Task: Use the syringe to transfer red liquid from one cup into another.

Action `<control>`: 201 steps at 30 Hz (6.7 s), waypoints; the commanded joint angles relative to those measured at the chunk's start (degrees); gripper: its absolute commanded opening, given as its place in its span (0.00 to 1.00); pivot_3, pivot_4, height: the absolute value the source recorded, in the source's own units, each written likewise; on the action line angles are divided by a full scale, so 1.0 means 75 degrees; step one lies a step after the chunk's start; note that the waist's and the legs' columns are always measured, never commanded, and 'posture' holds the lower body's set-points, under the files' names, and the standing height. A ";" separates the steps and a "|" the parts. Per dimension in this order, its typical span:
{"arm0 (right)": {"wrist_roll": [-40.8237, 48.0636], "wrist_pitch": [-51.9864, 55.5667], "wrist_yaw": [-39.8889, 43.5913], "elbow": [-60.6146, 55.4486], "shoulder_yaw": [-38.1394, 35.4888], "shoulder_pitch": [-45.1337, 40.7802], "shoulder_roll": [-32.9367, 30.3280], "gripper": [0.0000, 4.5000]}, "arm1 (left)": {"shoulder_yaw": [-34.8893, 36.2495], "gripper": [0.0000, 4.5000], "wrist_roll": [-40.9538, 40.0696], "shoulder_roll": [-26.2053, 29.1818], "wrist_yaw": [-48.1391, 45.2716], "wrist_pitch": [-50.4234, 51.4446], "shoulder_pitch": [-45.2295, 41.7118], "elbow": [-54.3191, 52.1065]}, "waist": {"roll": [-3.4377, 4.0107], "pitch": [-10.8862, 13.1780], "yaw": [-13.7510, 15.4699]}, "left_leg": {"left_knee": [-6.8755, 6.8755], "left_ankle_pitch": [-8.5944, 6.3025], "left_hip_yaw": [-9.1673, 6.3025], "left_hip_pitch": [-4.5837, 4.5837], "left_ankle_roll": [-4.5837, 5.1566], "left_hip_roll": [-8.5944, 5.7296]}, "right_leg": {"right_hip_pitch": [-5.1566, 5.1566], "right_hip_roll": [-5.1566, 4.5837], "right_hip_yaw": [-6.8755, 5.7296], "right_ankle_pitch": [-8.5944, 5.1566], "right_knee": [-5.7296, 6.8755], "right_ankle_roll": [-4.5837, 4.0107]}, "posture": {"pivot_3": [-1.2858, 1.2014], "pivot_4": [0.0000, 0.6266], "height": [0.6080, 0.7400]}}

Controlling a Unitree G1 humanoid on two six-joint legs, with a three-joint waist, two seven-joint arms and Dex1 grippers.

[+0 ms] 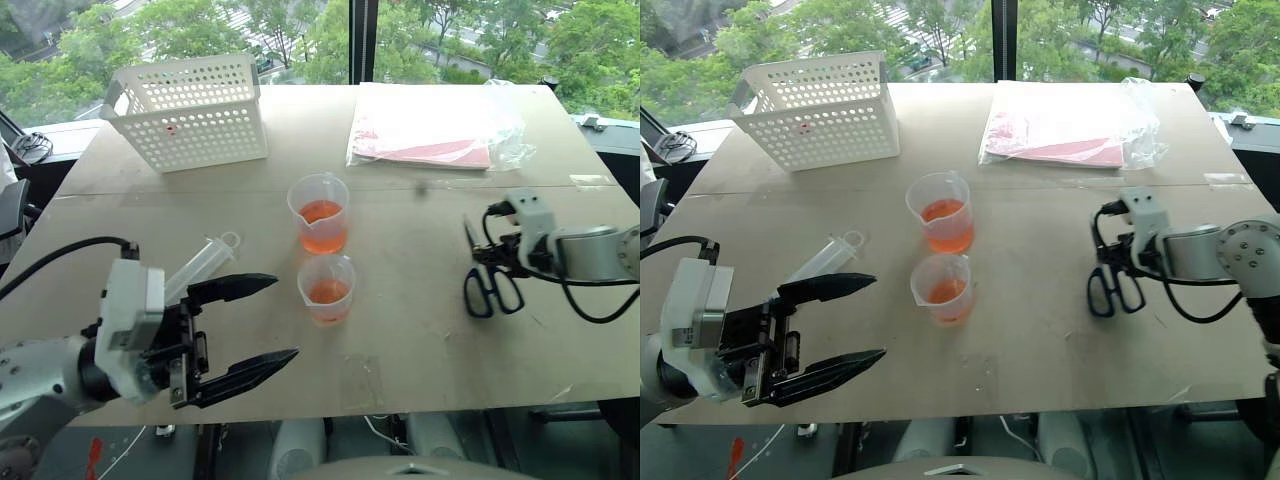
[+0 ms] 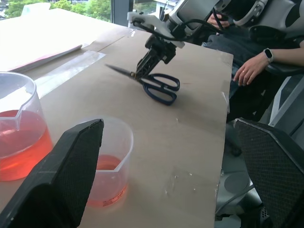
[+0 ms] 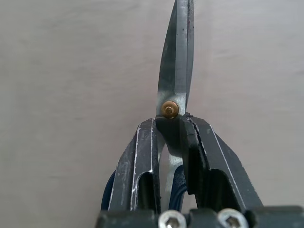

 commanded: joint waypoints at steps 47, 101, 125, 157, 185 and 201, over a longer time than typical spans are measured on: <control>-0.2419 -0.5117 0.9445 -0.3510 -0.2861 0.1714 0.1528 0.99 | -0.4755 1.00 0.3115 0.5155 -0.0519 0.3850 -0.5121 0.6193 | -0.0033 0.0067 0.0064 | -0.0037 0.0012 0.0015 -0.0007 -0.0030 0.0005 | -0.0046 0.0023 0.0014 0.0027 0.0046 -0.0018 | 0.52 0.24 1.00; -0.1400 -0.4936 0.7390 -0.4581 -0.3190 0.2338 0.1635 1.00 | -0.7787 0.31 0.9364 0.1234 -0.5189 0.2118 -1.0216 1.0806 | -0.0133 0.0074 0.0095 | 0.0077 0.0013 -0.0015 -0.0009 -0.0027 0.0018 | -0.0029 0.0059 0.0032 0.0027 0.0144 -0.0013 | 0.52 0.24 1.00; -0.3020 -0.4354 0.5893 -0.2547 -0.2461 0.0555 0.2339 1.00 | -0.0785 0.31 0.5572 -0.4618 0.1651 0.3017 -1.0136 0.4532 | -0.0136 0.0068 0.0208 | 0.0165 0.0014 -0.0061 0.0023 -0.0027 0.0014 | 0.0054 0.0051 0.0007 0.0032 0.0175 -0.0006 | 0.52 0.24 1.00; -0.4337 -0.2584 0.4449 -0.0257 -0.1467 -0.2865 0.4110 1.00 | -0.3890 0.31 0.5390 -0.3507 0.0427 -0.1029 -0.8283 0.6733 | -0.0143 0.0075 -0.0006 | 0.0129 0.0014 -0.0013 -0.0001 -0.0023 0.0006 | 0.0003 0.0066 0.0071 0.0055 0.0151 0.0008 | 0.52 0.24 1.00; -0.5689 -0.2629 0.4475 0.0609 -0.0896 -0.3743 0.5959 0.45 | -0.4122 0.31 0.5249 -0.3614 0.1162 -0.0960 -0.7528 0.5817 | -0.0139 0.0078 -0.0016 | 0.0110 0.0013 -0.0014 -0.0008 -0.0023 0.0011 | -0.0007 0.0066 0.0066 0.0055 0.0142 0.0008 | 0.52 0.24 1.00; -0.6019 -0.2741 0.4535 0.1024 -0.0805 -0.3811 0.6148 0.05 | -0.4218 0.31 0.5178 -0.3558 0.1254 -0.0874 -0.7425 0.5606 | -0.0138 0.0078 -0.0016 | 0.0108 0.0013 -0.0014 -0.0008 -0.0023 0.0011 | -0.0008 0.0066 0.0065 0.0055 0.0141 0.0008 | 0.52 0.24 1.00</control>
